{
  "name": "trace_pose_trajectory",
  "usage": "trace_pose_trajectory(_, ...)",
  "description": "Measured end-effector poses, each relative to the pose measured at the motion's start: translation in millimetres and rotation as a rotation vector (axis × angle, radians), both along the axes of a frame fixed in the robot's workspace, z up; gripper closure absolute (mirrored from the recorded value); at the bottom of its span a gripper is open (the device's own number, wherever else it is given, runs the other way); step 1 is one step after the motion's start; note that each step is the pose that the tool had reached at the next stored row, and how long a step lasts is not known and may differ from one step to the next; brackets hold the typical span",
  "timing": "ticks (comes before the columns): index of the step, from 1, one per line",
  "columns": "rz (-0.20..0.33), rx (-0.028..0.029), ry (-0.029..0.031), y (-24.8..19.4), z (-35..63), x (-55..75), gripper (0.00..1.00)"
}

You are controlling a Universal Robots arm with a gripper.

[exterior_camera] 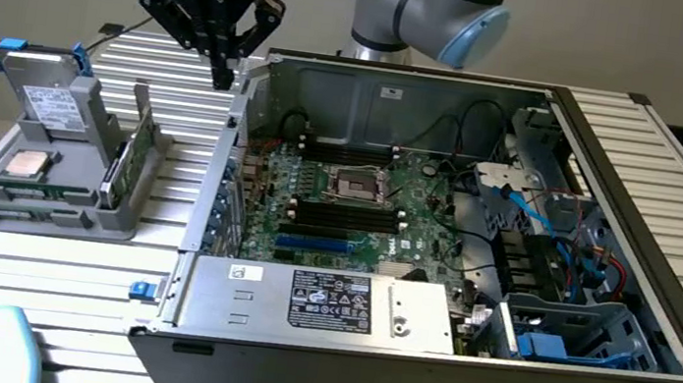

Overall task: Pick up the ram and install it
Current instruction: 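Reach for the ram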

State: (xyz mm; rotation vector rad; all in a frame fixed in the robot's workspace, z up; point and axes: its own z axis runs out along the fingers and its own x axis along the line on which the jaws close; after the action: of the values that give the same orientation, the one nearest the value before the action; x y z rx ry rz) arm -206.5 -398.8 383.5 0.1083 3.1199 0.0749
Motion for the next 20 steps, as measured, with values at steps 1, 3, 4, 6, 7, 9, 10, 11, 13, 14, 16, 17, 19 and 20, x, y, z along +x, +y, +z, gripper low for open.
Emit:
trace_pose_trajectory(1,0.001,0.0000,0.0008,0.0,-1.0,-3.6,0.90)
trace_pose_trajectory(3,0.004,-0.0001,0.0020,0.0,-3.0,-10.8,0.90)
trace_pose_trajectory(4,0.006,0.0000,0.0024,0.0,-3.9,-14.4,0.90)
trace_pose_trajectory(6,0.008,-0.0001,0.0030,0.0,-5.5,-22.2,0.90)
trace_pose_trajectory(7,0.010,-0.0002,0.0039,0.0,-6.5,-25.5,0.90)
trace_pose_trajectory(9,0.013,-0.0002,0.0075,0.0,-8.3,-31.4,0.90)
trace_pose_trajectory(10,0.015,-0.0001,0.0088,0.0,-9.1,-34.1,0.90)
trace_pose_trajectory(11,0.017,-0.0001,0.0102,0.0,-9.7,-36.3,0.90)
trace_pose_trajectory(13,0.020,-0.0002,0.0132,0.0,-10.8,-41.8,0.90)
trace_pose_trajectory(14,0.022,-0.0002,0.0146,0.0,-11.1,-44.7,0.90)
trace_pose_trajectory(16,0.025,-0.0003,0.0190,0.0,-11.6,-50.1,0.90)
trace_pose_trajectory(17,0.027,-0.0004,0.0215,0.0,-11.8,-52.6,0.90)
trace_pose_trajectory(19,0.030,-0.0005,0.0262,0.0,-12.3,-57.8,0.90)
trace_pose_trajectory(20,0.031,-0.0006,0.0284,0.0,-12.5,-60.4,0.90)
